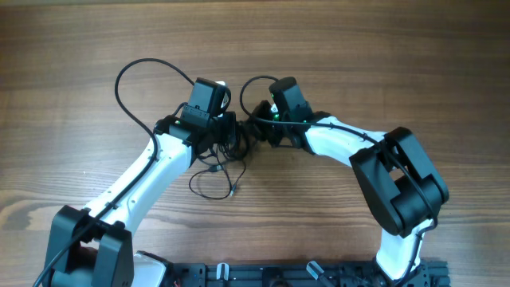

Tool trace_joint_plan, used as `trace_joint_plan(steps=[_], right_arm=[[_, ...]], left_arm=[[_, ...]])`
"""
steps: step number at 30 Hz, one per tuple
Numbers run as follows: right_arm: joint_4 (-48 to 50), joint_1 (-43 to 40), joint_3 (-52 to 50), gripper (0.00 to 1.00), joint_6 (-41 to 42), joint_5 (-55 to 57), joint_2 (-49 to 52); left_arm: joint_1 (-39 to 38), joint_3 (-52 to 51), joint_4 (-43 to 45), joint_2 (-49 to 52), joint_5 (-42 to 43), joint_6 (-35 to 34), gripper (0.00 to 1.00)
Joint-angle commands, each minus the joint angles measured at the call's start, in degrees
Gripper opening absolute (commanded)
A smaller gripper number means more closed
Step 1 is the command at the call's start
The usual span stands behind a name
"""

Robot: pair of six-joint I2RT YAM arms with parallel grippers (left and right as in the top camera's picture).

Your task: Untangle cables

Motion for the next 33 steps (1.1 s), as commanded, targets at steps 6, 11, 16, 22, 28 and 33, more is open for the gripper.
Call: trace_joint_plan(steps=[6, 11, 16, 22, 28, 33], right_arm=[[-17.2, -4.0, -0.4, 0.04, -3.1, 11.6, 1.5], [-19.9, -8.5, -0.4, 0.04, -12.2, 11.2, 1.5], [-30.0, -20.9, -0.3, 0.04, -32.5, 5.7, -0.9], [-38.8, -34.6, -0.3, 0.04, -46.6, 5.7, -13.4], [-39.4, -41.4, -0.3, 0.11, -47.9, 6.6, -30.6], [-40.2, -38.1, -0.4, 0.51, -47.8, 6.6, -32.4]], left_arm=[[8.0, -0.6, 0.2, -1.5, -6.9, -7.8, 0.04], [14.6, -0.6, -0.2, -3.2, -0.9, -9.7, 0.04], [22.9, -0.6, 1.1, -6.5, 3.9, -8.8, 0.04], [29.2, -0.6, 6.6, -13.4, 44.3, 11.6, 0.04], [31.5, -0.6, 6.5, -17.4, 45.6, 9.6, 0.04], [24.5, -0.6, 5.2, -15.5, 51.1, 10.0, 0.04]])
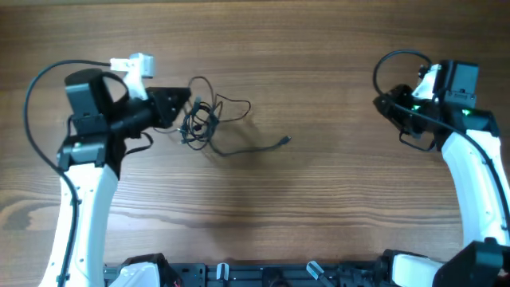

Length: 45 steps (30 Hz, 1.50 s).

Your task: Untangle cables

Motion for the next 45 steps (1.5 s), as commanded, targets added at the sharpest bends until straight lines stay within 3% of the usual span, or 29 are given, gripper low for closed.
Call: trace_joint_plan(steps=[1, 3, 5, 6, 7, 8, 9, 16, 19, 22, 23, 25, 29, 32, 35, 37, 41, 43, 45], right_arm=[[-0.3, 2.8, 0.1, 0.56, -0.9, 0.7, 0.7], [0.2, 4.0, 0.1, 0.59, -0.5, 0.7, 0.9], [0.7, 4.8, 0.1, 0.62, 0.9, 0.7, 0.9], [0.7, 4.9, 0.1, 0.63, 1.6, 0.7, 0.9], [0.6, 4.9, 0.1, 0.64, 2.1, 0.7, 0.9], [0.5, 4.9, 0.1, 0.65, 2.2, 0.7, 0.9], [0.4, 4.9, 0.1, 0.66, 2.2, 0.7, 0.9], [-1.6, 4.9, 0.1, 0.84, 3.7, 0.8, 1.0], [-1.2, 4.9, -1.0, 0.87, 5.2, 0.9, 1.0], [-0.7, 4.9, -2.9, 0.90, 8.2, 1.2, 1.0], [-0.7, 4.9, -3.6, 0.90, 8.4, 1.2, 1.1], [-1.1, 4.9, -3.7, 0.90, 8.4, 1.1, 1.3], [-1.5, 4.9, -3.7, 0.90, 8.3, 1.1, 1.3], [-1.4, 4.9, -3.7, 0.90, 8.3, 1.2, 1.3], [-1.3, 4.9, -3.7, 0.90, 8.3, 1.2, 1.3], [-1.4, 4.9, -3.7, 0.90, 8.3, 1.2, 1.3], [-1.4, 4.9, -3.7, 0.90, 8.3, 1.2, 1.3], [-1.3, 4.9, -3.7, 0.90, 8.3, 1.2, 1.3], [-1.1, 4.9, -3.7, 0.90, 8.4, 1.2, 1.3]], left_arm=[[-7.6, 0.2, -1.4, 2.0, 1.4, 1.4, 0.04], [-12.0, 0.2, -3.5, 4.1, -8.4, 1.1, 0.04], [-17.1, 0.2, -5.6, 7.4, -23.6, -5.6, 0.06], [-18.9, 0.2, -6.0, 8.8, -28.2, -9.6, 0.15], [-22.0, 0.2, -5.7, 11.6, -33.6, -15.8, 0.42], [-23.6, 0.2, -5.1, 13.1, -35.3, -17.0, 0.85], [-24.8, 0.2, -4.1, 14.0, -36.9, -17.0, 1.00], [-20.5, 6.6, -4.2, 7.2, -42.0, -21.4, 1.00], [-19.5, 6.7, -3.8, 4.2, -42.0, -21.5, 1.00], [-19.5, 6.4, -9.2, 4.5, -38.9, -21.5, 1.00], [-20.0, 6.0, -13.5, 5.5, -38.5, -21.6, 0.94], [-21.2, 5.7, -17.8, 7.6, -38.6, -26.6, 0.70], [-22.6, 4.9, -21.1, 11.1, -38.5, -40.1, 0.71], [-24.5, 4.9, -19.3, 14.6, -38.7, -43.6, 0.68], [-26.5, 4.9, -16.1, 19.5, -40.5, -44.0, 0.62], [-26.9, 4.9, -14.3, 23.3, -44.0, -44.0, 0.53], [-26.8, 4.9, -11.6, 28.6, -47.4, -43.3, 0.51], [-26.8, 4.9, -10.3, 30.1, -47.8, -42.5, 0.40], [-27.1, 4.9, -7.7, 31.1, -47.7, -40.8, 0.36]])
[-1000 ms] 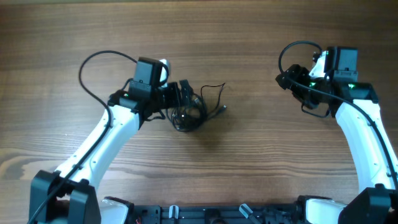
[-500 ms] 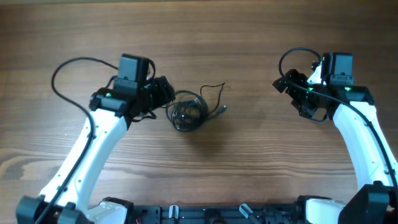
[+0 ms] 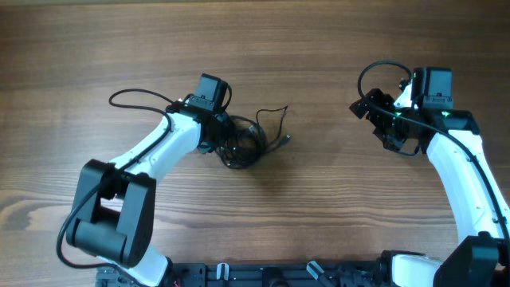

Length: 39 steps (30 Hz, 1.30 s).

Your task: Untangle cables

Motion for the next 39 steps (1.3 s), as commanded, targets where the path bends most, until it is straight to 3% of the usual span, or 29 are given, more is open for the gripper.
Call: trace_joint_plan(steps=[1, 5, 9, 10, 15, 19, 22, 26, 32, 36, 39], right_arm=[[0.2, 0.2, -0.6, 0.90, 0.4, 1.1, 0.5], [0.0, 0.2, -0.6, 0.90, 0.4, 1.1, 0.5], [0.1, 0.2, -0.6, 0.90, 0.5, 1.1, 0.5], [-0.1, 0.2, -0.6, 0.90, 0.4, 1.1, 0.5], [-4.1, 0.3, -0.6, 0.94, -0.1, -0.4, 0.5], [-4.8, 3.4, -0.6, 0.99, 0.0, -5.5, 0.5], [-2.6, 7.2, -0.6, 0.99, 0.2, -5.6, 0.5], [4.8, 14.4, -0.6, 0.91, 0.7, -5.6, 0.6], [18.2, 24.8, -0.6, 0.90, 3.0, -5.6, 1.1], [22.8, 30.1, -0.6, 0.79, 3.0, -6.0, 3.0], [23.7, 33.5, -0.6, 0.76, 1.2, -9.9, 4.7]], left_arm=[[-0.6, -0.4, 3.6, 2.2, -2.4, 1.8, 0.36], [-1.2, -0.4, 5.0, 2.7, -2.4, 1.8, 0.33], [-1.9, -0.4, 5.2, 2.7, -2.4, 1.8, 0.05], [-2.0, -0.4, 5.1, 2.7, -2.3, 1.8, 0.04], [-0.2, 2.8, 3.3, -1.9, 0.8, 6.8, 0.04], [1.9, 8.7, 1.5, -14.0, 3.0, 9.6, 0.04], [1.9, 8.9, 2.2, -21.1, 2.9, 9.3, 0.04], [1.9, 8.9, 2.1, -27.1, 2.0, 9.0, 0.04], [1.9, 8.9, -1.6, -29.3, -3.6, -0.5, 0.04], [1.9, 8.9, -2.8, -29.3, -6.8, -7.2, 0.04], [1.9, 8.9, -2.9, -29.3, -8.5, -10.1, 0.04]])
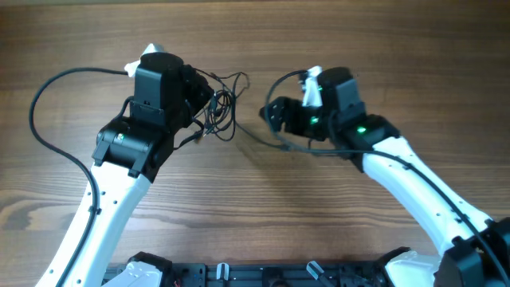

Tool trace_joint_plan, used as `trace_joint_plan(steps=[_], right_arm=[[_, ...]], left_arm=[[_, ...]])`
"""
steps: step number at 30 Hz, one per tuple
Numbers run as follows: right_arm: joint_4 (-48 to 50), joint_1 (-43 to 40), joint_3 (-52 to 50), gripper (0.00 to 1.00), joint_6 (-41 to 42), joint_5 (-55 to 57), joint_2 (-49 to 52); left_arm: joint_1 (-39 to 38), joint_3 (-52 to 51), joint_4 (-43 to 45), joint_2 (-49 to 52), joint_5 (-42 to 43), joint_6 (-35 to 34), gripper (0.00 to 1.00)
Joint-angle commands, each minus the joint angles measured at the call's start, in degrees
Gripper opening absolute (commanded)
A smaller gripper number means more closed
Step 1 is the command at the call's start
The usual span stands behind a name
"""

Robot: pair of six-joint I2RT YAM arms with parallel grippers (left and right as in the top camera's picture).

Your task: Untangle cables

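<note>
A tangle of thin black cable (221, 108) hangs at the fingertips of my left gripper (202, 102), which looks shut on it and raised off the table. Thin loops stick out of the tangle toward the top right (237, 80). One loose strand (253, 137) runs from the tangle down and right, passing under my right gripper (273, 119). That gripper sits just right of the tangle with its dark fingers pointing left. Its jaws are hidden by the wrist body, so whether they hold the strand does not show.
The wooden table (255, 223) fills the view. The left arm's own grey lead (38, 119) loops out to the far left. The right arm's lead (280, 80) arches above its wrist. The arm bases' rail (263, 275) runs along the bottom edge.
The left gripper went from pressing down on the bundle at table centre to holding it higher and further left. The right gripper came in from the far right to just beside the tangle.
Both grippers first met over the tangle at mid-table. Then they stood far apart, the left one holding the bundle at the left. Later the left arm was back at centre with the bundle on the table. Now the bundle is raised and the right gripper is beside it.
</note>
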Motion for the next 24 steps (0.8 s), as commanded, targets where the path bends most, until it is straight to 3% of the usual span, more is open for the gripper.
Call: trace_joint_plan(steps=[1, 5, 9, 12, 13, 15, 17, 20, 24], right_arm=[[1.3, 4.0, 0.0, 0.77, -4.2, -5.2, 3.0], [4.4, 7.7, 0.0, 0.77, -11.7, -1.8, 6.1], [9.2, 8.8, 0.0, 0.73, -11.8, 6.0, 10.9], [18.2, 8.9, 0.0, 0.70, -11.7, -2.3, 14.8], [20.0, 8.9, 0.0, 0.66, -11.7, -3.0, 15.6], [23.3, 8.9, 0.0, 0.44, -11.7, -1.7, 16.8], [25.6, 8.7, 0.1, 0.08, -11.5, -2.1, 16.9], [24.5, 6.6, 0.1, 0.04, -11.7, -2.1, 15.4], [12.0, -2.3, 0.3, 0.04, -16.3, -3.1, 7.9]], left_arm=[[0.2, 0.0, 0.0, -0.2, -3.9, -6.3, 0.04], [0.2, 0.0, -0.2, -0.2, -3.7, -6.5, 0.04], [0.2, 0.0, -0.4, -0.2, -2.3, -6.5, 0.04], [0.2, 0.0, -1.5, -0.2, -1.3, -7.1, 0.04], [0.2, 0.0, -2.2, -0.2, -1.3, -7.9, 0.04], [0.2, 0.0, -3.2, -0.2, -0.7, -8.0, 0.04], [0.2, 0.0, -4.4, -0.2, -0.3, -8.0, 0.04], [1.4, 0.0, -7.5, -0.2, -1.2, -7.3, 0.04], [9.6, 0.0, -13.6, -0.3, -2.9, -1.7, 0.04]])
